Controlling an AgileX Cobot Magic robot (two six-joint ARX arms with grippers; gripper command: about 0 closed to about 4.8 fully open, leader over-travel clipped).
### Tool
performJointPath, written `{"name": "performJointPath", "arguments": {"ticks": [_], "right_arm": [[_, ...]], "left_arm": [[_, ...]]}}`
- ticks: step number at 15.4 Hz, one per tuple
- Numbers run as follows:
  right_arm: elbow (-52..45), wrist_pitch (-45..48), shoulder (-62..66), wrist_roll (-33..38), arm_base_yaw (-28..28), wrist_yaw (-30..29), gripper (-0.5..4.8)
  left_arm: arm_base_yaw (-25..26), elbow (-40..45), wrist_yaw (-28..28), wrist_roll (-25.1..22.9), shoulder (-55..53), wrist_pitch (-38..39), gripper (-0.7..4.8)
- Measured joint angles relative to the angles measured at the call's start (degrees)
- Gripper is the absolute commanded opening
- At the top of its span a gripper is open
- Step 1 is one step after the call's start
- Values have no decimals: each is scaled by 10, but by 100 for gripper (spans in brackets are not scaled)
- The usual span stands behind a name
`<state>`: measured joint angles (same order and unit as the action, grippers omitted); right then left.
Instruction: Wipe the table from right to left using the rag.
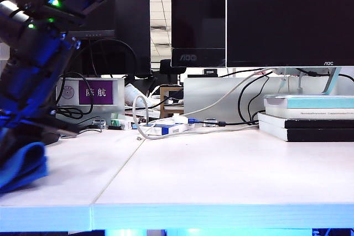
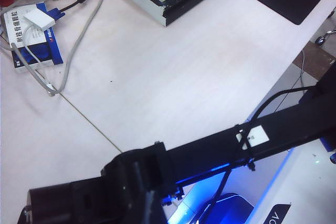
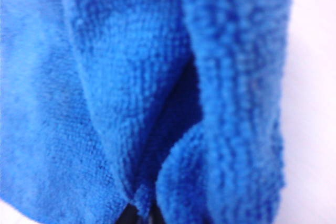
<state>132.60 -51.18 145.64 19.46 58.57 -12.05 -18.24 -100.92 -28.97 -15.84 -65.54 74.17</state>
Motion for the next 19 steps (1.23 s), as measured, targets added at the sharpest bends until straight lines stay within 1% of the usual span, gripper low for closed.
{"name": "performJointPath", "arguments": {"ticks": [3,4,6,7,10,11,15,16,18,19], "right_arm": [[3,-39,-4,-14,-9,5,-6],[3,-43,-5,-18,-10,6,30],[0,-53,-9,-35,-14,9,208],[0,-59,-14,-43,-15,10,221],[-5,-86,-28,-56,-28,33,221],[-7,-96,-30,-59,-29,39,220],[-9,-130,-49,-73,-31,45,211],[-9,-130,-50,-74,-31,45,211],[-9,-134,-51,-75,-31,44,211],[-9,-138,-52,-75,-31,45,211]], "left_arm": [[0,0,0,0,0,0,-6],[0,0,0,0,0,0,-5],[0,0,0,0,0,0,-5],[0,0,0,0,0,0,-5],[0,0,3,0,0,0,-5],[0,0,20,0,1,0,-6],[0,0,136,11,-1,10,-6],[0,0,146,7,-5,18,-6],[0,2,147,-7,-14,19,-6],[0,24,147,-11,-18,19,-6]]}}
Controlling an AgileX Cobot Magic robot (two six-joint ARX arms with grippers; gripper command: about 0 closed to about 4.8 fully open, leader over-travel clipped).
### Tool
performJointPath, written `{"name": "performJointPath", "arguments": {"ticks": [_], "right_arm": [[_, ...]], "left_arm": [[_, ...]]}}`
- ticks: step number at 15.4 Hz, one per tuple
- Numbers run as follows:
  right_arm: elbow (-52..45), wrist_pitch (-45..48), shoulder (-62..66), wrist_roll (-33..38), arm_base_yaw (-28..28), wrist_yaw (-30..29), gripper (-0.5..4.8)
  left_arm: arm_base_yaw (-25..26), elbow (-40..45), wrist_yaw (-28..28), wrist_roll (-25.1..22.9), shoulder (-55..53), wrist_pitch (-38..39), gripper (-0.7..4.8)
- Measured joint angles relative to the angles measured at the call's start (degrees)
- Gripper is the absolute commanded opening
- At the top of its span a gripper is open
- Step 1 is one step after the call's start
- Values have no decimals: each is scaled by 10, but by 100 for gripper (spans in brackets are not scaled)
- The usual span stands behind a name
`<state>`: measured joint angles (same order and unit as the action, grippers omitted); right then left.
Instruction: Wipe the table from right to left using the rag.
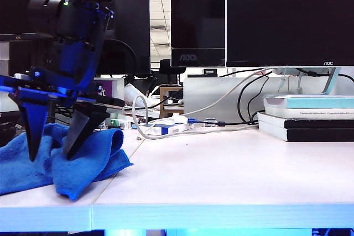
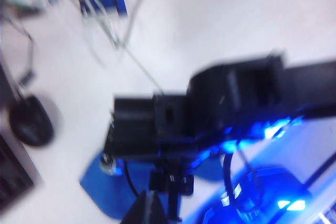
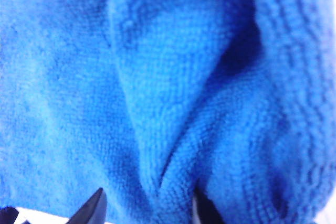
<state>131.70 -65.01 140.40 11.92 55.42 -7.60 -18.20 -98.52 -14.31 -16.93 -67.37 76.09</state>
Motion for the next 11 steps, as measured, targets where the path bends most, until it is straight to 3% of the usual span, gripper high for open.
{"name": "performJointPath", "arguments": {"ticks": [2,3,6,8,11], "right_arm": [[0,-3,-2,0,0,0,211],[0,-6,-3,0,0,0,211],[0,-9,-4,0,0,0,211],[0,-10,-4,0,-1,0,211],[0,-9,-4,0,-1,0,211]], "left_arm": [[11,35,-2,0,-2,-2,-6],[52,59,-24,-1,-2,-4,-6],[200,125,-163,0,-3,-25,-6],[278,164,-173,9,-4,-60,-6],[316,217,-233,8,-3,-87,-6]]}}
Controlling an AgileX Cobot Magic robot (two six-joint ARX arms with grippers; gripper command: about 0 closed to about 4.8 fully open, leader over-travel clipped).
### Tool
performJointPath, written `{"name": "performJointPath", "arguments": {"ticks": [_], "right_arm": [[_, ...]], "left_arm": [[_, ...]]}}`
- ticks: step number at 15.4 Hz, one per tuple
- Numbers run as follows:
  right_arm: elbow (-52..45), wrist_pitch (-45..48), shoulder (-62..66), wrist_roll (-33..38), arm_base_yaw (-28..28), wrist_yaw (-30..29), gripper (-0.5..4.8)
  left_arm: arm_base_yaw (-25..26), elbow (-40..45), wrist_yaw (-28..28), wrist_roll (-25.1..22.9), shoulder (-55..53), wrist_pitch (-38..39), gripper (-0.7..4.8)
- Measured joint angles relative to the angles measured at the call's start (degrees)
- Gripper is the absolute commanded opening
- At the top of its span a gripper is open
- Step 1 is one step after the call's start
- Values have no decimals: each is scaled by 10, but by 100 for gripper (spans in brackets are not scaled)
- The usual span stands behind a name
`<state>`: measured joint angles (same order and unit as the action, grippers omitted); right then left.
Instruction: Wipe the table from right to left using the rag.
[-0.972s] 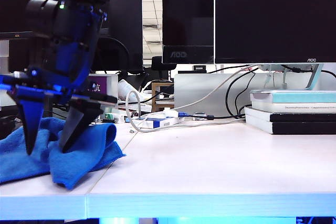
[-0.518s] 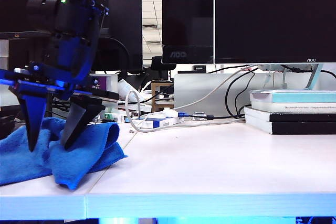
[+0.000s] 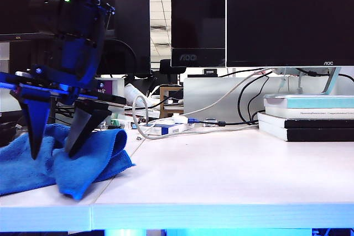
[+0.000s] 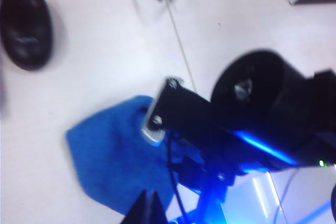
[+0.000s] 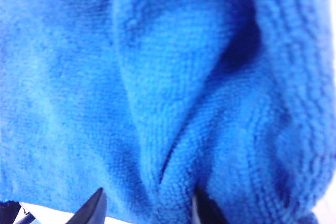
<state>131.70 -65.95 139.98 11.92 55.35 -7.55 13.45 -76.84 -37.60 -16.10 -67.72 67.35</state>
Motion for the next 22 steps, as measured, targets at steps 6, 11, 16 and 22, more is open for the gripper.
{"name": "performJointPath", "arguments": {"ticks": [6,11,16,22], "right_arm": [[0,8,0,0,0,0,211],[0,12,0,-1,0,0,212],[-1,12,0,-6,0,0,211],[0,14,0,-26,0,0,211]], "left_arm": [[-2,155,-9,-26,-5,-120,-6],[-2,221,-69,-32,-63,-177,-6],[-23,222,-72,-47,-150,-203,-6],[-79,223,-68,-58,-235,-246,-6]]}}
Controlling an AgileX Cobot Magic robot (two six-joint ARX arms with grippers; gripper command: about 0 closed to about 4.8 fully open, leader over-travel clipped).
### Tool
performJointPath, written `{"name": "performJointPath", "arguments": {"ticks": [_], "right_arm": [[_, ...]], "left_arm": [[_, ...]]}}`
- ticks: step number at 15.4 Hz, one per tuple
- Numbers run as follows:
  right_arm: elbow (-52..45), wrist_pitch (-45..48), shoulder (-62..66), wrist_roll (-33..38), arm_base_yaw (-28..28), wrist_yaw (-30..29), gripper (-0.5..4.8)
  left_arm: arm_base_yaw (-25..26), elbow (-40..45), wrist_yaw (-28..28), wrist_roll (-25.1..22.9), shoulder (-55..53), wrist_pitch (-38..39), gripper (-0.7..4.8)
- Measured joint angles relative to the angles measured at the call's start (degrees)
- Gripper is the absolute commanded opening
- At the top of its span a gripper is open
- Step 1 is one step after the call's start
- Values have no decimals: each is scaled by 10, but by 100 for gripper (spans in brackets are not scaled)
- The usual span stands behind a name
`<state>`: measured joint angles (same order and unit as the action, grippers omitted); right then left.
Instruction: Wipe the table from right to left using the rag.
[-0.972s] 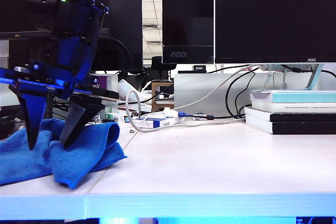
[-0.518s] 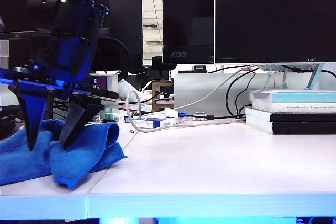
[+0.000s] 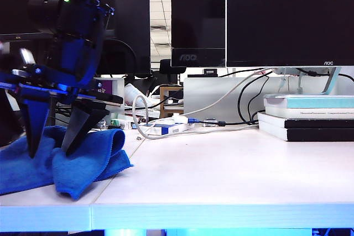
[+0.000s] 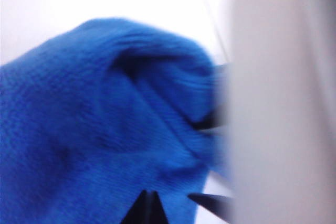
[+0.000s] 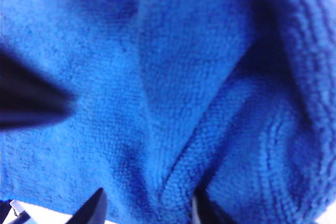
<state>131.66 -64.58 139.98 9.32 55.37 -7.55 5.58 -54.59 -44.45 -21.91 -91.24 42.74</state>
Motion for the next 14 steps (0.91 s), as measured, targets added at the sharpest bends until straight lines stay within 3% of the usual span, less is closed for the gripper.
{"name": "performJointPath", "arguments": {"ticks": [6,9,12,14], "right_arm": [[1,-5,-1,-2,0,0,211],[1,-5,-2,-2,0,0,211],[1,-13,-2,-2,0,0,211],[1,-14,-2,-2,0,0,211]], "left_arm": [[0,0,28,-4,-12,-44,-6],[0,0,46,-43,-12,-44,-6],[2,0,44,-49,-12,-44,-6],[2,14,5,-49,-12,-76,-6]]}}
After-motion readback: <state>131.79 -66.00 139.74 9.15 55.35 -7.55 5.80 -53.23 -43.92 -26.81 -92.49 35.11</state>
